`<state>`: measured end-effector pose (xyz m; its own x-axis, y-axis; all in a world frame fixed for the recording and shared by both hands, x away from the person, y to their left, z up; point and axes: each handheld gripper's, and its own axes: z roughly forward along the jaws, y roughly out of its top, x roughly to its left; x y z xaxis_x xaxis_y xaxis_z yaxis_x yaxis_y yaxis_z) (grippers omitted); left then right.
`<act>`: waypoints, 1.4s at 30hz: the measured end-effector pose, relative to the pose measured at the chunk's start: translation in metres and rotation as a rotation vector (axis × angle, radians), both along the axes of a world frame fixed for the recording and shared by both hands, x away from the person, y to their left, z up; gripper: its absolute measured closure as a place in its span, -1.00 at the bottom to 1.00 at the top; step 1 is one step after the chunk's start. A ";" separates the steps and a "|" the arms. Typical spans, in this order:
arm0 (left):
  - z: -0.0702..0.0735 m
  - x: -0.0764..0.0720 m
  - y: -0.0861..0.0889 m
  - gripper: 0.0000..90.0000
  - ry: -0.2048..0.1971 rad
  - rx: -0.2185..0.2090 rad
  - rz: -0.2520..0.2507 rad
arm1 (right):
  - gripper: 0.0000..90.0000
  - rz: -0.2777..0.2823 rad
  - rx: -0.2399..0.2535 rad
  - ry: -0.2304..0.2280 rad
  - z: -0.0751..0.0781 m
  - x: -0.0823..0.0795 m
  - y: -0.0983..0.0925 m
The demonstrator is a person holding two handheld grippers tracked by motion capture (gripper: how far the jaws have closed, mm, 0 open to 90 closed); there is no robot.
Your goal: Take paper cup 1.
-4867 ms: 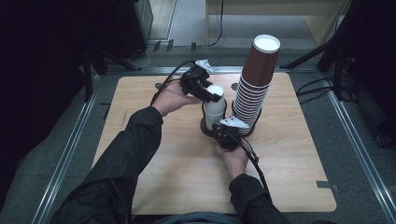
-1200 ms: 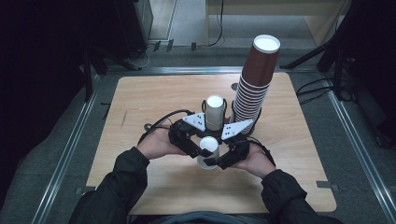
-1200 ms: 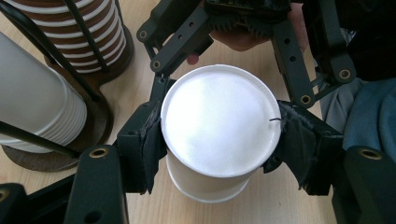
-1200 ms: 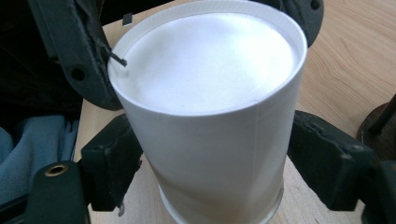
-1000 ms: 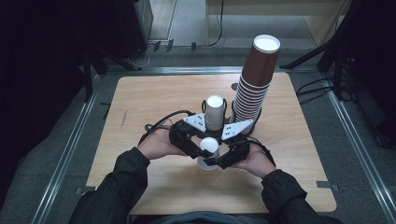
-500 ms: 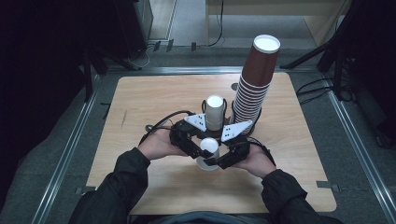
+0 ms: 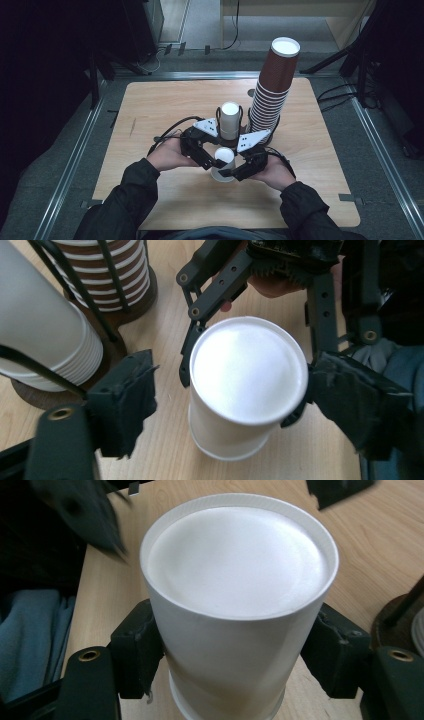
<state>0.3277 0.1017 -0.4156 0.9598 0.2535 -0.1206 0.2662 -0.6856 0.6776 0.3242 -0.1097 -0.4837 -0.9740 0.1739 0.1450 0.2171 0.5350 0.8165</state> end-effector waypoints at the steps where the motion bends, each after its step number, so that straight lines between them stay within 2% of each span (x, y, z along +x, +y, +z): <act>1: 0.000 0.000 0.003 -0.63 0.002 0.001 0.005 | -0.31 -0.007 0.000 -0.002 0.000 0.000 -0.002; 6: -0.007 -0.001 0.019 -0.62 0.029 0.006 0.047 | -0.31 -0.020 0.018 0.004 -0.002 0.003 -0.007; 8: -0.012 -0.002 0.025 -0.67 0.047 0.005 0.036 | -0.31 -0.025 0.026 0.002 -0.003 0.004 -0.008; 11: -0.019 -0.003 0.030 -0.72 0.071 -0.004 0.047 | -0.31 -0.026 0.034 0.014 -0.003 0.004 -0.009; 14: -0.027 -0.006 0.033 -0.76 0.075 0.015 0.056 | -0.31 -0.031 0.054 0.020 -0.003 0.004 -0.009; 16: -0.031 -0.007 0.034 -0.76 0.085 0.005 0.069 | -0.31 -0.028 0.069 0.025 -0.003 0.004 -0.009; 20: -0.040 -0.005 0.031 -0.75 0.101 0.009 0.069 | -0.31 -0.024 0.085 0.029 -0.002 0.003 -0.009; 23: -0.044 -0.006 0.027 -0.75 0.090 0.030 0.058 | -0.31 -0.025 0.104 0.031 -0.002 0.003 -0.009; 28: -0.050 -0.005 0.022 -0.73 0.098 0.036 0.046 | -0.31 -0.022 0.139 0.040 -0.001 0.002 -0.009; 31: -0.052 -0.005 0.021 -0.72 0.112 0.015 0.045 | -0.31 -0.015 0.165 0.036 0.000 0.002 -0.009; 37: -0.055 -0.006 0.015 -0.72 0.114 0.015 0.028 | -0.31 -0.013 0.225 0.047 0.002 0.001 -0.008; 42: -0.054 -0.007 0.012 -0.71 0.116 -0.009 0.026 | -0.31 -0.010 0.276 0.062 0.003 0.000 -0.008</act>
<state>0.3211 0.1140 -0.4698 0.9324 0.2767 -0.2325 0.3606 -0.6711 0.6478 0.3246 -0.1173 -0.4803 -0.9603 0.1293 0.2471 0.2750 0.2918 0.9161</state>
